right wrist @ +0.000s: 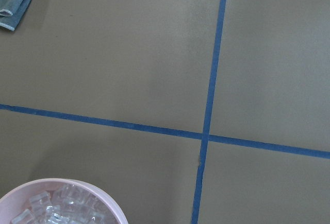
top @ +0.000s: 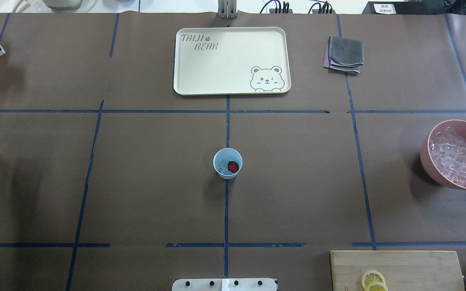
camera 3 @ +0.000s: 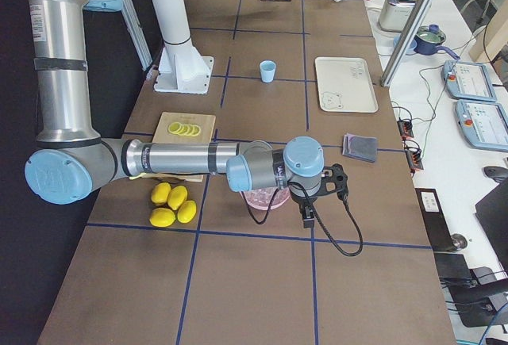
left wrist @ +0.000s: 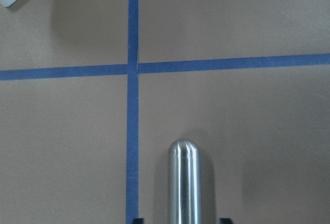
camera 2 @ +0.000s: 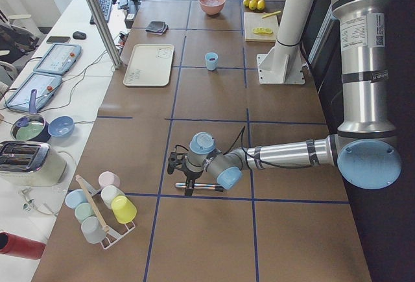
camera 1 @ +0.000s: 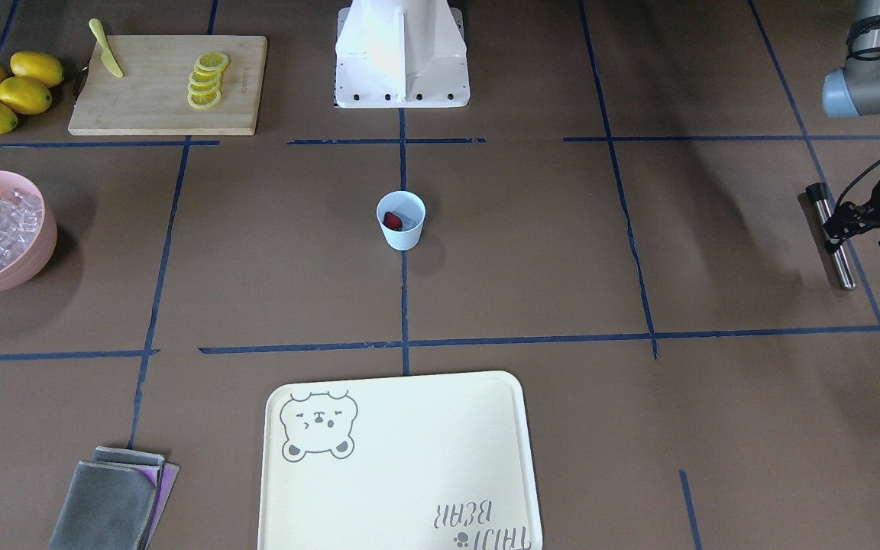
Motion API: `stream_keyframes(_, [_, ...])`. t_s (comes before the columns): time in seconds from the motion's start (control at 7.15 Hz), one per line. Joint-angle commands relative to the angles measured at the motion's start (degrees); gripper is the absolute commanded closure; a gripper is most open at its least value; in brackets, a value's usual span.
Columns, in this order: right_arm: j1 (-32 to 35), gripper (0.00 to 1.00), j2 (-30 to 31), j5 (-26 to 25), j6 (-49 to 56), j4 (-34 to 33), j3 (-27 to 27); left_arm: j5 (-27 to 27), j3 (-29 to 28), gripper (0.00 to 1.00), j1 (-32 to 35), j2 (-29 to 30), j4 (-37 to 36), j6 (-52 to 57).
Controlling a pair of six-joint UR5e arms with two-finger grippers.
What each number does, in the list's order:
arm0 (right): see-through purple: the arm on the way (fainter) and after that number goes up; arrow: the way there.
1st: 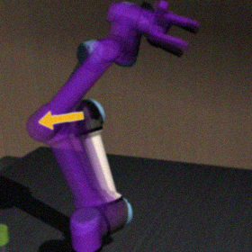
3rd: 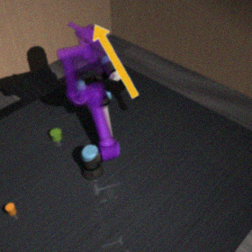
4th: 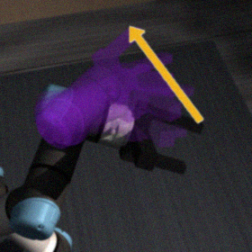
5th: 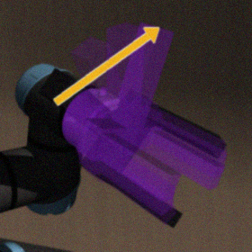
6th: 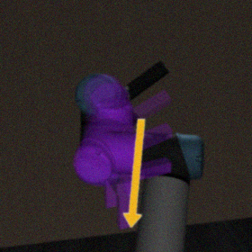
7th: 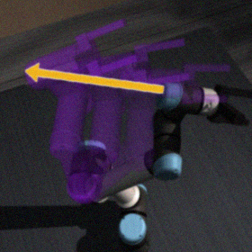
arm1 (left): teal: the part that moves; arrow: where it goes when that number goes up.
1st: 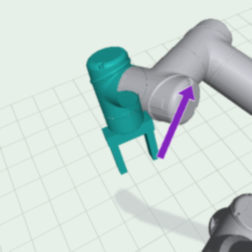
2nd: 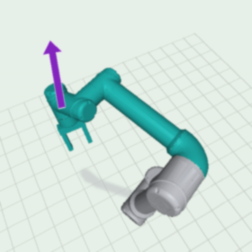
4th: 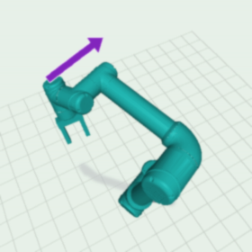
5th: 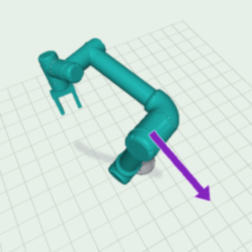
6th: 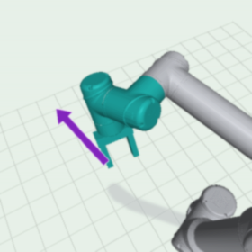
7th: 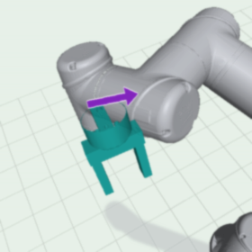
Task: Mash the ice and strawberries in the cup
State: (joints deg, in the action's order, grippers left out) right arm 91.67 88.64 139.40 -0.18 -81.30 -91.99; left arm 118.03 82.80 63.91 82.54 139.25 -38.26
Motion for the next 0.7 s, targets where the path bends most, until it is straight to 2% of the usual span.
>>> stream_keyframes(0.0, [0.0,0.0,-0.04,-0.97,0.0,0.0,-0.2,3.57,1.48,0.0,0.08,0.07,-0.99,0.72])
stream_keyframes(0.28, [-0.09,0.0,-0.04,-2.37,0.0,0.0,-0.38,8.08,1.66,0.0,1.39,-0.01,-1.69,4.3])
stream_keyframes(0.56, [-0.18,0.0,-0.04,-2.46,0.0,-0.09,-0.29,11.07,4.98,0.0,11.19,0.16,-15.68,20.59])
